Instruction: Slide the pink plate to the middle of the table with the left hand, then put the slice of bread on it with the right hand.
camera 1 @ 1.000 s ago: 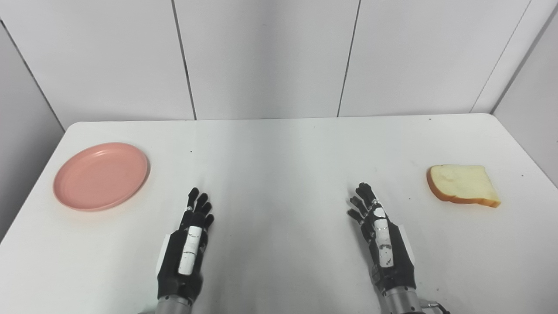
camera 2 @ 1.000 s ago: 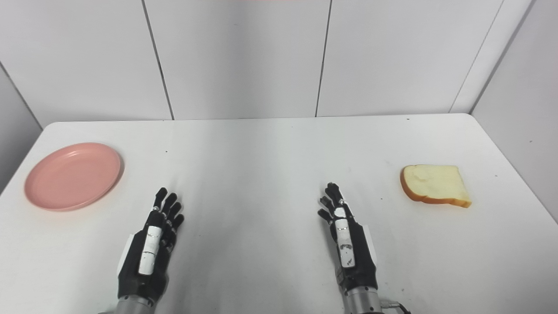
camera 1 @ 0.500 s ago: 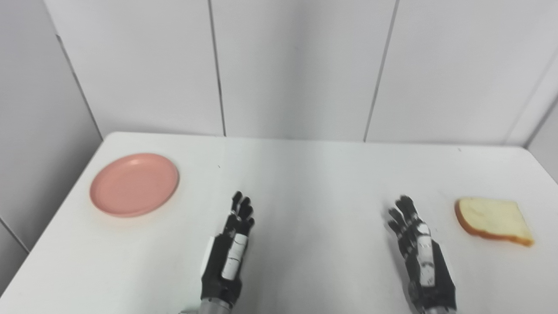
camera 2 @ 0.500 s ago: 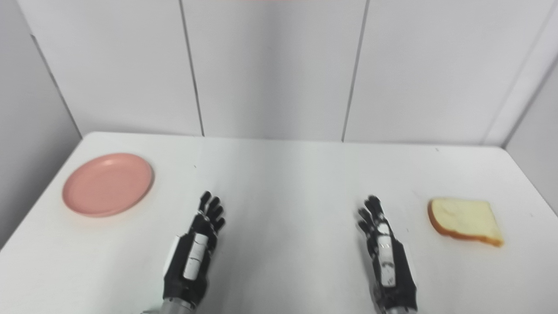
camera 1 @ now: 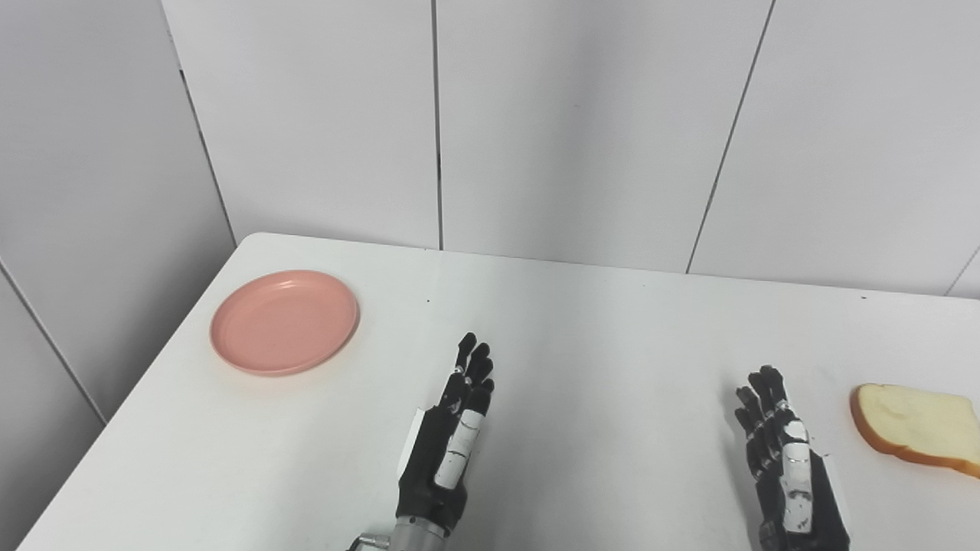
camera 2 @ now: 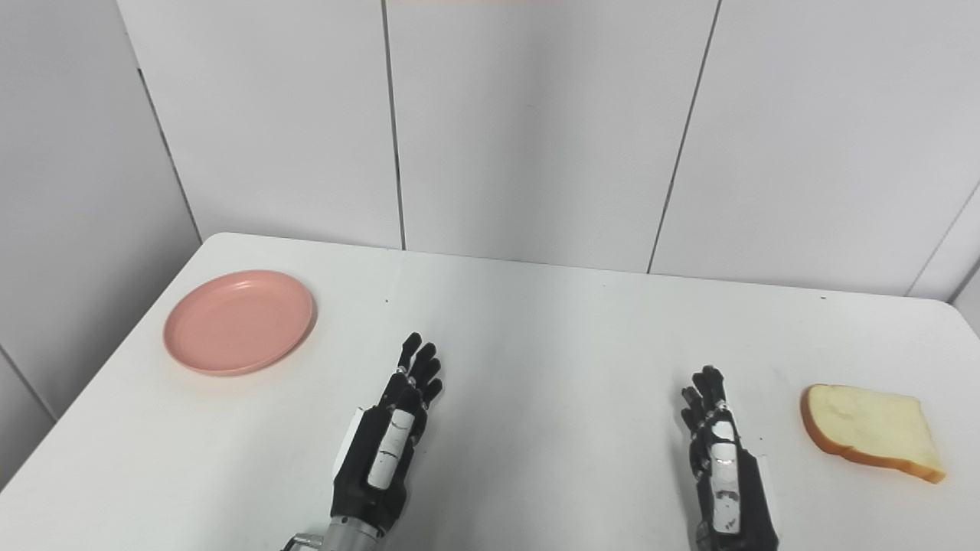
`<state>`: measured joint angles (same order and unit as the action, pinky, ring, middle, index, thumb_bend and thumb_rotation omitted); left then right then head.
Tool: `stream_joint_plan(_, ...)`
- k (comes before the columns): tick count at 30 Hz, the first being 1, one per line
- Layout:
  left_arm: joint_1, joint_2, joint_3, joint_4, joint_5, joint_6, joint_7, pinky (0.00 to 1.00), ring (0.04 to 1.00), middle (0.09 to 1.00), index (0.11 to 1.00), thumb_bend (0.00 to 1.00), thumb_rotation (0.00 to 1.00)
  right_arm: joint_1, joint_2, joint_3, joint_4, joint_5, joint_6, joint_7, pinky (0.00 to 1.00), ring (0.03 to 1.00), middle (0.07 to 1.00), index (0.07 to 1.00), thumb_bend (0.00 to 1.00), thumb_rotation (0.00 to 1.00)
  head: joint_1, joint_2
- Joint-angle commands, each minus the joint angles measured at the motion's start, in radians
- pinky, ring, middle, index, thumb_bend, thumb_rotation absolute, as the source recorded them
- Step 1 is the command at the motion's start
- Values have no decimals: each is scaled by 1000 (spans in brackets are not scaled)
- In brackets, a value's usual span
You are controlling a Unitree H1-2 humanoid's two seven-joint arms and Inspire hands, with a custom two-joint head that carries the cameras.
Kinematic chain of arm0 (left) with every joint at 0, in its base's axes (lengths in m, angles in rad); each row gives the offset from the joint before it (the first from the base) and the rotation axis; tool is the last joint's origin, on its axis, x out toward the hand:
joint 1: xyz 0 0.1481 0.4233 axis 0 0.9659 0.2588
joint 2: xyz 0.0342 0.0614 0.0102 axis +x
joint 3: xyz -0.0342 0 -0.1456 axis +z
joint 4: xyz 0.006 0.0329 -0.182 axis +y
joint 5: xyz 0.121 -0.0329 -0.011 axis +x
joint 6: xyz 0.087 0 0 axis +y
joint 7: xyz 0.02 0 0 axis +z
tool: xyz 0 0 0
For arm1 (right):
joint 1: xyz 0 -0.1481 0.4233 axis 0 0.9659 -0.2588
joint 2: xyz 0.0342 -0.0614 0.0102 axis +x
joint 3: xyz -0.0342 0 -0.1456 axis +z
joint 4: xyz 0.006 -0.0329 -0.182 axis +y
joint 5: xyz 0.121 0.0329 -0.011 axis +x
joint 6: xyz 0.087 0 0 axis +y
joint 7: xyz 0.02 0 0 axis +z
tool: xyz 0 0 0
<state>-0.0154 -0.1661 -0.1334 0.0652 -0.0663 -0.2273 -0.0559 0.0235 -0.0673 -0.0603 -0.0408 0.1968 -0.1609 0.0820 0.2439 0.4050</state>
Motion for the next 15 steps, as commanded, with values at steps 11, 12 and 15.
stream_joint_plan(11,4,-47,72,-43,-80,-7,91,954,959,988,1000,879,805,123,19,7,75,-3,1,3,1000,953,964,945,664,1000,-35,-19)
stream_joint_plan(12,-13,-45,79,-59,-87,10,98,956,957,983,1000,889,807,123,21,8,73,-7,1,0,999,950,961,943,664,1000,-37,-22)
stream_joint_plan(15,-77,-20,112,-88,-110,39,105,981,959,976,1000,893,815,122,30,8,74,-14,-6,-9,990,941,956,939,662,1000,-39,-36)
